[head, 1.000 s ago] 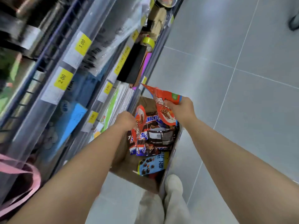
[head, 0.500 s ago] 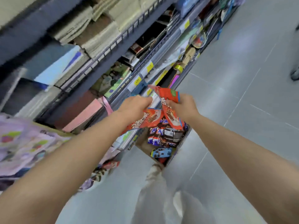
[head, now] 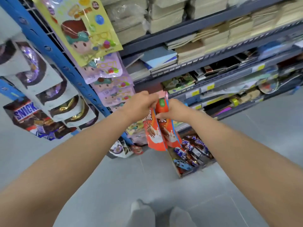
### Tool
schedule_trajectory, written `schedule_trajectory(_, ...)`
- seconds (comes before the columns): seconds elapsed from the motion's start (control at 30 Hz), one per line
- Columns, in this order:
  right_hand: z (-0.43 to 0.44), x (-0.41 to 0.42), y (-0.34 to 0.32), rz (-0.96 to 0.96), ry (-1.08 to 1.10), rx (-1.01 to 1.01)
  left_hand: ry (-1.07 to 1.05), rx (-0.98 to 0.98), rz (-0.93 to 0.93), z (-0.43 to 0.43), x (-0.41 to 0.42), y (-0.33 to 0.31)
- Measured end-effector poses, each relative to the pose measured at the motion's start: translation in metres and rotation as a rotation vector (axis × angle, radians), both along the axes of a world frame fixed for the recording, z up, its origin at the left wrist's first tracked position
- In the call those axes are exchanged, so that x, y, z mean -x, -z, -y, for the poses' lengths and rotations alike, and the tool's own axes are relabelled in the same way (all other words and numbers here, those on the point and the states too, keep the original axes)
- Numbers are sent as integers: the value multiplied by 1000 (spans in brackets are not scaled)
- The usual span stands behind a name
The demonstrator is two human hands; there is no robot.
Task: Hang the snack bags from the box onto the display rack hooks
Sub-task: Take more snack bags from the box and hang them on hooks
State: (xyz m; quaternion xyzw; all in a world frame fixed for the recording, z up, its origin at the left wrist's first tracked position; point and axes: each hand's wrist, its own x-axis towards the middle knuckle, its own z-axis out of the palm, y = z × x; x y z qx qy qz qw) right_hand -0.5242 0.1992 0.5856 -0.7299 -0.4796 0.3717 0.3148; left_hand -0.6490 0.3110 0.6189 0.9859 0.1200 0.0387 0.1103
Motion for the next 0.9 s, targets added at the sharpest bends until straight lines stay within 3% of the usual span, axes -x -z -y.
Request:
schedule_trajectory(0.17, -26, 50, -38, -59, -37, -87, -233, 163, 130, -10, 47, -38)
schedule_trajectory(0.47, -71, 123, -84, 122, 9, -154, -376, 396, 400, -48, 131, -68)
schedule_trajectory(0.57, -80, 139, -84, 166, 35, -154, -436, 372, 359, -70, 163, -60)
schedule_trajectory(0.7, -83, 154, -77, 36, 104, -132, -529, 540, 212, -96, 203, -46)
schedule_trajectory(0.77, -82, 162, -75, -50, 166, -161, -522, 632, 301, -98, 213, -36)
schedule_trajectory(0.9, -85, 171, -60, -119, 259, -100, -599, 586, 470, -99, 213, -18)
